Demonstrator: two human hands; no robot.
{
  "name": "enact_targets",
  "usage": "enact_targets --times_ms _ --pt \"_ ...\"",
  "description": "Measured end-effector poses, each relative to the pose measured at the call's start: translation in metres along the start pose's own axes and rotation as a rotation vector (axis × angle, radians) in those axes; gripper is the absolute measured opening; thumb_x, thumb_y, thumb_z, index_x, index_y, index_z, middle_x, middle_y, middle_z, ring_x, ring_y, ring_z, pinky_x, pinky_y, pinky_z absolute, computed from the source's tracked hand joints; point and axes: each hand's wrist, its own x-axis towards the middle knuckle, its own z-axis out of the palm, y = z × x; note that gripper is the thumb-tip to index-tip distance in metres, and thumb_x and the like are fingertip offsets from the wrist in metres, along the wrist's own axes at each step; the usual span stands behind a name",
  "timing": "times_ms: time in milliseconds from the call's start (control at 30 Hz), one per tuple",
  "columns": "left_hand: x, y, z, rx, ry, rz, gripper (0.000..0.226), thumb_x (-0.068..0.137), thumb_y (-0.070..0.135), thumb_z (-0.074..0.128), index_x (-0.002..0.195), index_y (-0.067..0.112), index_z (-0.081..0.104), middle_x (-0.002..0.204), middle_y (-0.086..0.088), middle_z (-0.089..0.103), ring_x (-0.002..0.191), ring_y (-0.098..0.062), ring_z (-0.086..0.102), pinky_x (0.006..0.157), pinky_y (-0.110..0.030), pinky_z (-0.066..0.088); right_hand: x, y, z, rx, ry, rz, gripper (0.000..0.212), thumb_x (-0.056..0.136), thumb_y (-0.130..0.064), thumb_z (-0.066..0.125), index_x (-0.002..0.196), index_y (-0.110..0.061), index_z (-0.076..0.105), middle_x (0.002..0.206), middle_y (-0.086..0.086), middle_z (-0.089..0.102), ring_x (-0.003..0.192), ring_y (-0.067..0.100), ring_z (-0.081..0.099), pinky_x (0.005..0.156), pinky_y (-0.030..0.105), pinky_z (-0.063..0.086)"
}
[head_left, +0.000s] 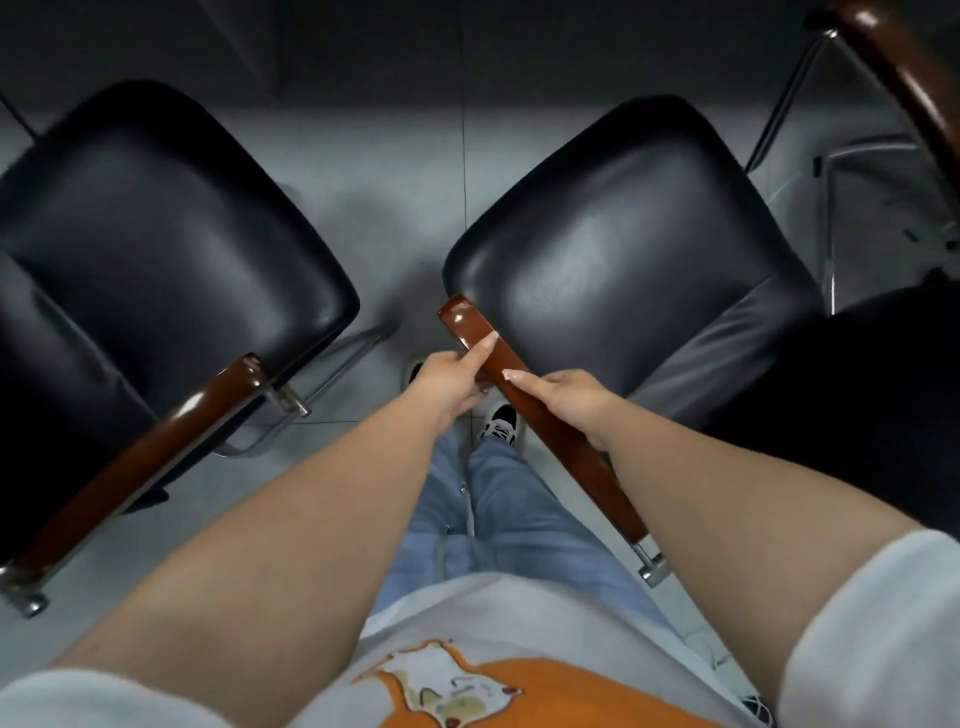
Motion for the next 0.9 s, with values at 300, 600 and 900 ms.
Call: enact_targets --times_ms 300,600,900 --pt "0.009 0.028 0.002 0.113 -0.065 -0.027 0.038 0.090 0.029 0.058 0.112 -0.003 0.055 0.115 -0.020 0.063 0.103 -0.027 0.063 0.081 -0.024 0.048 -0.003 -0.013 -0.008 0.152 0.089 0.073 0.049 0.077 -0.055 0.065 0.107 -0.017 0.066 0.085 0.000 0.063 0.083 0.019 0.058 0.082 0.030 0.045" --pt "0.029 0.125 0.012 0.271 -0.084 0.035 0.024 0.091 0.030 0.056 0.088 0.006 0.053 0.077 -0.004 0.059 0.069 -0.012 0.058 0.064 -0.018 0.049 0.012 -0.083 -0.033 0.352 0.187 0.061 0.056 0.073 -0.057 0.068 0.101 -0.009 0.067 0.101 0.011 0.067 0.095 0.029 0.063 0.094 0.042 0.049" --pt "0.074 0.227 0.039 0.267 -0.049 0.143 0.040 0.091 0.031 0.056 0.119 0.002 0.053 0.122 -0.011 0.060 0.100 -0.017 0.059 0.081 -0.021 0.046 0.045 -0.172 -0.079 0.594 0.271 0.023 0.072 0.077 -0.052 0.068 0.123 0.001 0.052 0.120 0.016 0.059 0.098 0.029 0.055 0.084 0.037 0.041"
